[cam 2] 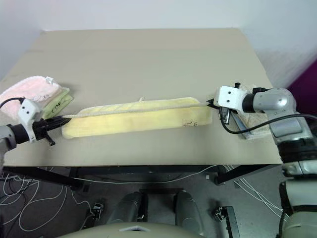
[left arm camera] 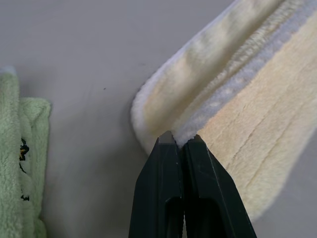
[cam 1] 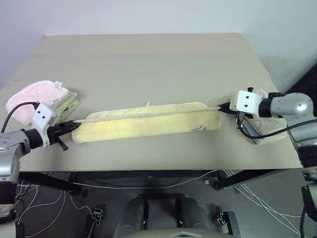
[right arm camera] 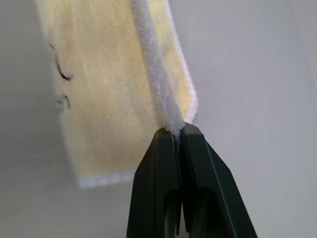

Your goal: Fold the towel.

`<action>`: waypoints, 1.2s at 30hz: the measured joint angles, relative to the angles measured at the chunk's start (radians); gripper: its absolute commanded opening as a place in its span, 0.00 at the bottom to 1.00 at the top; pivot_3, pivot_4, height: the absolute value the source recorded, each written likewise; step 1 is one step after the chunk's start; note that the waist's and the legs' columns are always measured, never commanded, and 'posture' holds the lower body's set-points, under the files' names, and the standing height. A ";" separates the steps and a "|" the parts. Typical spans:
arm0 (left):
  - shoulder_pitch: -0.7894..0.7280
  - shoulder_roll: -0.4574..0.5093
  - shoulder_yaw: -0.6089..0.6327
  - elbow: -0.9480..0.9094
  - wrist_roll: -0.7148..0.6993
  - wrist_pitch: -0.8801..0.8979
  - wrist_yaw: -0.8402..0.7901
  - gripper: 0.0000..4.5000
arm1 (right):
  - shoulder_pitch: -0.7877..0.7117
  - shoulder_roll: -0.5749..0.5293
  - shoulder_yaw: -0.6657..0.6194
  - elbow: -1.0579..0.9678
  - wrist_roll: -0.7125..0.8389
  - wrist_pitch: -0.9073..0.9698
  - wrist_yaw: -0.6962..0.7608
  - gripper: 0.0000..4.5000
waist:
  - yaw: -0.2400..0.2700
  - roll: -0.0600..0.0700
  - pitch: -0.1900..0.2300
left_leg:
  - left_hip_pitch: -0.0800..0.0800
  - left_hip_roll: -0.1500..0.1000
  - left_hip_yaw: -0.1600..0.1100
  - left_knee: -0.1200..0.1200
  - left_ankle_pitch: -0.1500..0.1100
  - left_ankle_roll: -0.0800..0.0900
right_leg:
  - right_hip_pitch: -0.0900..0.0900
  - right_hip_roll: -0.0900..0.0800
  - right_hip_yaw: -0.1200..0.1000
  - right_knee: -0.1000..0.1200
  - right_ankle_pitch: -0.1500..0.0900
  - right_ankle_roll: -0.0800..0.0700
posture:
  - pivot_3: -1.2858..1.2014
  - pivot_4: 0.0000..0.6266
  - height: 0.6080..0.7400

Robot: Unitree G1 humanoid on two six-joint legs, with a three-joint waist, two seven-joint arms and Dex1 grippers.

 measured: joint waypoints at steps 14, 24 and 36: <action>-0.195 -0.079 -0.070 0.283 0.109 -0.166 0.097 0.08 | -0.180 0.139 0.072 0.433 -0.151 -0.237 -0.147 0.08 | -0.003 0.000 0.000 | -0.001 0.000 0.000 0.000 0.000 0.000 | -0.001 0.001 0.000 0.001 0.000 0.000 | 0.52 0.24 1.00; -0.192 -0.084 -0.076 0.296 0.104 -0.154 0.083 0.76 | -0.190 0.140 0.063 0.488 -0.154 -0.249 -0.181 0.77 | -0.003 0.000 0.000 | -0.001 0.000 0.000 0.000 0.000 0.000 | -0.001 0.001 0.000 0.001 0.000 0.000 | 0.52 0.24 1.00; -0.077 -0.086 0.009 0.201 0.058 -0.119 0.151 1.00 | -0.104 0.085 -0.069 0.310 -0.102 -0.182 -0.280 1.00 | 0.001 0.000 0.000 | -0.001 0.000 0.000 0.000 0.000 0.000 | -0.001 0.000 0.001 0.001 0.000 0.000 | 0.52 0.24 1.00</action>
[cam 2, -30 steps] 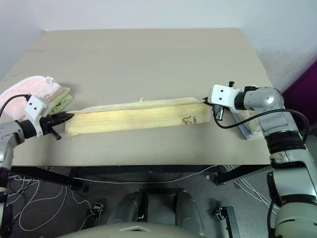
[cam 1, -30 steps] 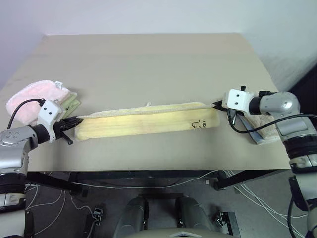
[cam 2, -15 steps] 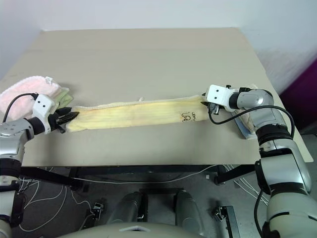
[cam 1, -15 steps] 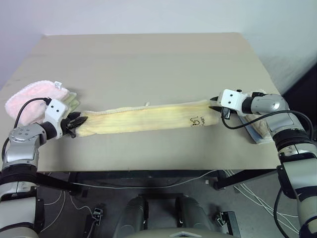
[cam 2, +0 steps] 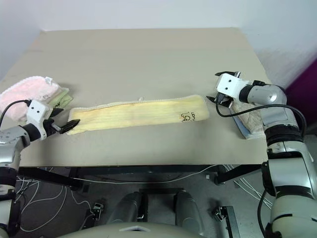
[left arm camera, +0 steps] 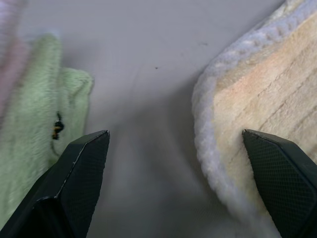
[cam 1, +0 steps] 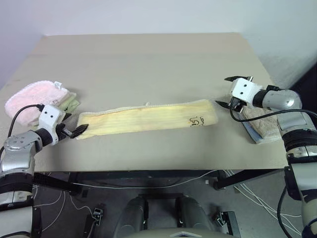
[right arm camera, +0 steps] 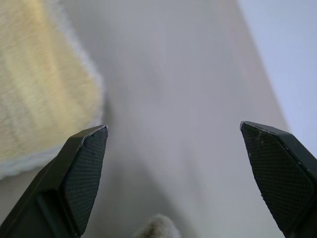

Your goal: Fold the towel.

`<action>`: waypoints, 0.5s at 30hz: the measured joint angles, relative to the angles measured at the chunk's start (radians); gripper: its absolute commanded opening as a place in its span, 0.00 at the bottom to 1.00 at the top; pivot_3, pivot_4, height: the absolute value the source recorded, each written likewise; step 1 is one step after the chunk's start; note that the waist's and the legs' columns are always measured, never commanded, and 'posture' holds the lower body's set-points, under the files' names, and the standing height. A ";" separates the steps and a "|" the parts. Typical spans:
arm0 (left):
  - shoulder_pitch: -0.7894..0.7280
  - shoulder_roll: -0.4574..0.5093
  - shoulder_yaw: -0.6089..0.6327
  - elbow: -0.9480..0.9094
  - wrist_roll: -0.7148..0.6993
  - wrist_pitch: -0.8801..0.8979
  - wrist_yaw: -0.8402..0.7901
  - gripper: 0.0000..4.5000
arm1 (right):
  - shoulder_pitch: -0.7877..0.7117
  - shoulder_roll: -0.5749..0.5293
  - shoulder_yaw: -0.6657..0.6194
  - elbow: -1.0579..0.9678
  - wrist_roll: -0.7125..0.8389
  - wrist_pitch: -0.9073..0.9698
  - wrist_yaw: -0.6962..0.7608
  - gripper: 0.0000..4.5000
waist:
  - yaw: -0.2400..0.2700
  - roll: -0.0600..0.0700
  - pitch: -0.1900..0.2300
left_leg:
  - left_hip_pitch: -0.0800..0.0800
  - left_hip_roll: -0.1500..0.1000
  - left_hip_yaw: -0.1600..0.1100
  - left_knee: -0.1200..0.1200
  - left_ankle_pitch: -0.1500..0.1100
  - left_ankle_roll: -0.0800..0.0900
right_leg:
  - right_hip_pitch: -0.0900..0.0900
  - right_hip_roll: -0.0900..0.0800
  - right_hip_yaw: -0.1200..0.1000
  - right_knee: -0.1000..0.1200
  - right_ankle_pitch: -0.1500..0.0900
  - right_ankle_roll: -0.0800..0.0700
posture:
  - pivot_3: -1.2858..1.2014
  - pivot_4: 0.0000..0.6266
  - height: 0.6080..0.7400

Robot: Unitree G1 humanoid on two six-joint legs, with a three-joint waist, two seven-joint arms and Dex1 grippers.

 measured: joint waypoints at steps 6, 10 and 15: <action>0.044 -0.005 0.090 -0.130 -0.062 0.035 0.060 1.00 | 0.277 -0.008 -0.146 -0.425 0.208 0.317 0.023 1.00 | 0.003 0.000 0.000 | 0.000 0.000 -0.001 0.000 0.000 0.000 | 0.001 -0.002 0.000 0.000 0.000 0.000 | 0.52 0.24 1.00; 0.098 -0.010 0.125 -0.207 -0.090 0.067 0.077 1.00 | 0.462 0.037 -0.246 -0.725 0.398 0.637 -0.014 1.00 | 0.001 0.000 -0.001 | 0.000 0.001 -0.002 0.000 0.000 0.000 | 0.001 -0.002 0.001 0.000 0.000 0.000 | 0.52 0.24 1.00; 0.126 -0.016 0.133 -0.272 -0.122 0.083 0.076 1.00 | 0.590 0.126 -0.336 -0.980 0.662 1.006 -0.115 1.00 | 0.003 -0.001 -0.001 | 0.000 0.001 -0.002 0.000 0.000 0.000 | 0.002 -0.002 0.001 -0.001 0.000 0.000 | 0.52 0.24 1.00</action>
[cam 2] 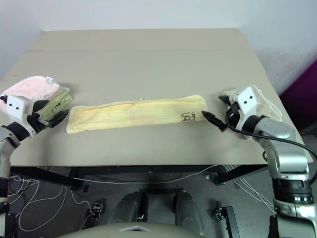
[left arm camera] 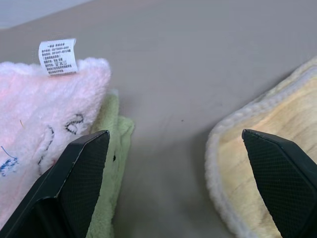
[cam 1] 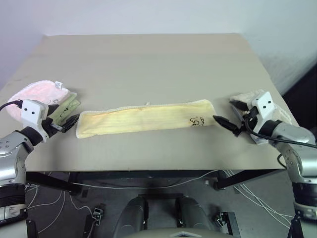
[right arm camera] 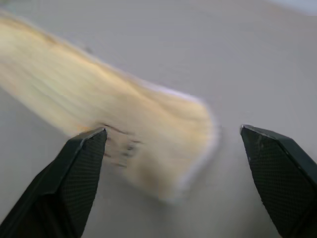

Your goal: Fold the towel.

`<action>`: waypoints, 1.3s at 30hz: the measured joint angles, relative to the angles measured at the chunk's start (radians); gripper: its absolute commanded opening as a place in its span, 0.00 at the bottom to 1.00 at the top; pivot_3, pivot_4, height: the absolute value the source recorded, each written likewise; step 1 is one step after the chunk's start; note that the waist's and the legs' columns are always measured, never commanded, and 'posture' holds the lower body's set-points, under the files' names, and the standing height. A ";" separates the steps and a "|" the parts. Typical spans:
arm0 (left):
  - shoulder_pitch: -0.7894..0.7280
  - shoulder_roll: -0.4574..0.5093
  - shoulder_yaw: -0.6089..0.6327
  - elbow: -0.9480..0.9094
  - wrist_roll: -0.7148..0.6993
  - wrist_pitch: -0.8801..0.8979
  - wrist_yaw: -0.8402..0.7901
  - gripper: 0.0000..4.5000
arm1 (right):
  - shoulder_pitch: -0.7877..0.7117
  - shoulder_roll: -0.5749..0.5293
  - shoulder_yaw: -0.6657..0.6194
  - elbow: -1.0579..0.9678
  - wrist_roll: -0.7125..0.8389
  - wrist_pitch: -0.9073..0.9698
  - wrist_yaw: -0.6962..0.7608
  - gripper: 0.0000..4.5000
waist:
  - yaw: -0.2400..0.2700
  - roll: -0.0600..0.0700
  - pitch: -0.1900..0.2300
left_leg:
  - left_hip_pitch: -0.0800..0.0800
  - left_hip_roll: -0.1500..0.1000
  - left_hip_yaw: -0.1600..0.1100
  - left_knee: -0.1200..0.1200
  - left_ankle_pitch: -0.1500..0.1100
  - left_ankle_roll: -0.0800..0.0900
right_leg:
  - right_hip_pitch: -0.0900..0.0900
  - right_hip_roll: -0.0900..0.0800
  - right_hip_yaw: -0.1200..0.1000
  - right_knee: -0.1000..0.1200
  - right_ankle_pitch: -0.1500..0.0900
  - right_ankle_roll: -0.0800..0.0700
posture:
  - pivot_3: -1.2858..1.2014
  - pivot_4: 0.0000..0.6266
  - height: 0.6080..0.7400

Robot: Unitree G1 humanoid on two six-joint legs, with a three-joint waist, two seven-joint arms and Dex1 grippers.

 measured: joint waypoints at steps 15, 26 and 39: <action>0.068 0.017 -0.177 -0.196 0.007 0.004 -0.211 1.00 | -0.021 0.429 -0.309 -0.021 0.608 0.623 -0.716 1.00 | -0.003 0.000 -0.001 | 0.000 0.000 0.000 -0.002 0.000 0.000 | 0.000 -0.001 0.000 -0.001 0.000 0.000 | 0.52 0.24 1.00; 0.073 -0.027 -0.229 -0.259 0.008 0.010 -0.217 1.00 | -0.163 0.564 -0.358 0.149 0.751 0.476 -1.043 1.00 | -0.009 0.000 -0.002 | 0.003 0.000 0.000 -0.002 0.000 0.000 | 0.002 0.002 -0.001 0.000 0.000 0.000 | 0.52 0.24 1.00; 0.139 -0.057 -0.248 -0.346 0.004 0.040 -0.201 1.00 | -0.196 0.573 -0.322 0.280 0.724 0.264 -1.074 0.47 | -0.004 -0.002 -0.004 | 0.009 0.000 0.000 -0.002 0.000 0.000 | 0.009 0.002 -0.001 -0.001 0.000 0.000 | 0.52 0.24 1.00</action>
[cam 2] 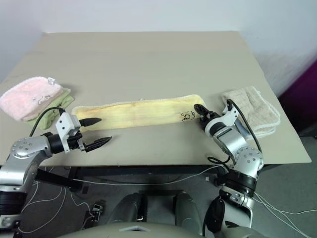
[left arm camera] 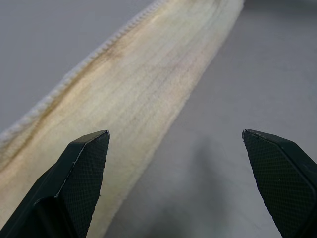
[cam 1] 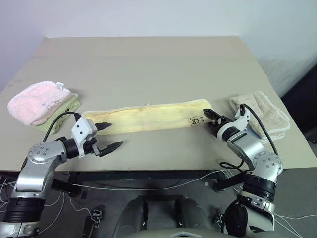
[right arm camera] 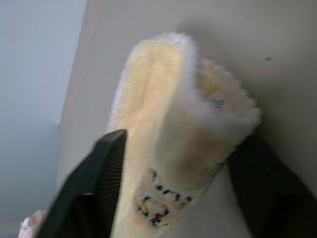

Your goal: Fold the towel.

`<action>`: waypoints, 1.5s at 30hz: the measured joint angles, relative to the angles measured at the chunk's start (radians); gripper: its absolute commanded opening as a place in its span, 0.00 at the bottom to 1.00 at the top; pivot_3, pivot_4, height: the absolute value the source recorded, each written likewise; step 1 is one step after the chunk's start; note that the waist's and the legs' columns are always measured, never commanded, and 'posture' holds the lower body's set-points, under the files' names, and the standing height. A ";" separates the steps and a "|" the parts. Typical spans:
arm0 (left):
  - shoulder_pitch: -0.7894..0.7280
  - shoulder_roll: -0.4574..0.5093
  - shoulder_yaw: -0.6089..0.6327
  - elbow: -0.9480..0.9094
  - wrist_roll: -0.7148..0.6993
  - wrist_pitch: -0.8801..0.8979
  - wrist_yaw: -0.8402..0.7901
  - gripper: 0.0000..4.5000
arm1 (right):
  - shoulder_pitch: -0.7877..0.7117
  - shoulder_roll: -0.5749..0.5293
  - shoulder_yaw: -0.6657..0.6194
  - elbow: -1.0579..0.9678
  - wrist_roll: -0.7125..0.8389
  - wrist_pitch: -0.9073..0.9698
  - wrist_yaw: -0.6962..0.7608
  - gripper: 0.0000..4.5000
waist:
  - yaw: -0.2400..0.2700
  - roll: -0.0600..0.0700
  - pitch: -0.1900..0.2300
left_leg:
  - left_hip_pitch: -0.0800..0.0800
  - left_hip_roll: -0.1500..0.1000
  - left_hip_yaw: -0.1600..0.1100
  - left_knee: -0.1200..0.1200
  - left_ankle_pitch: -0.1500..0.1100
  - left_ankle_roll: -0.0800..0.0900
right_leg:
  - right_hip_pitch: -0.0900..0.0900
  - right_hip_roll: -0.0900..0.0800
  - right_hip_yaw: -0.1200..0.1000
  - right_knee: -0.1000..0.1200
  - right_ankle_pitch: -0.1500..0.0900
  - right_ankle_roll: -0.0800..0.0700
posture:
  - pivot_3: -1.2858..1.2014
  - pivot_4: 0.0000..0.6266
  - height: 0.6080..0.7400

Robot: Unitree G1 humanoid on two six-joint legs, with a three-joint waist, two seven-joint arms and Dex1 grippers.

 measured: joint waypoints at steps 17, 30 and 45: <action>-0.001 -0.013 -0.004 0.018 0.014 -0.011 0.002 1.00 | 0.034 -0.109 0.002 -0.033 0.045 -0.068 -0.048 0.00 | 0.008 0.002 0.000 | -0.003 -0.001 0.000 0.000 0.000 0.001 | -0.002 -0.002 0.000 -0.002 0.000 0.000 | 0.52 0.24 1.00; -0.011 -0.035 -0.039 0.037 0.034 -0.042 0.003 1.00 | 0.008 -0.341 0.129 -0.110 -0.015 -0.001 0.098 0.00 | -0.002 0.004 0.002 | -0.005 0.001 0.000 0.000 0.000 0.001 | -0.004 -0.001 0.001 -0.002 0.000 0.000 | 0.52 0.24 1.00; -0.008 -0.075 -0.050 0.034 0.036 -0.042 0.024 1.00 | -0.099 -0.486 0.771 -0.271 -0.523 -0.019 0.548 0.00 | 0.001 0.004 0.002 | -0.007 0.000 0.000 0.001 0.000 0.001 | -0.007 -0.002 0.000 -0.002 0.000 0.000 | 0.52 0.24 1.00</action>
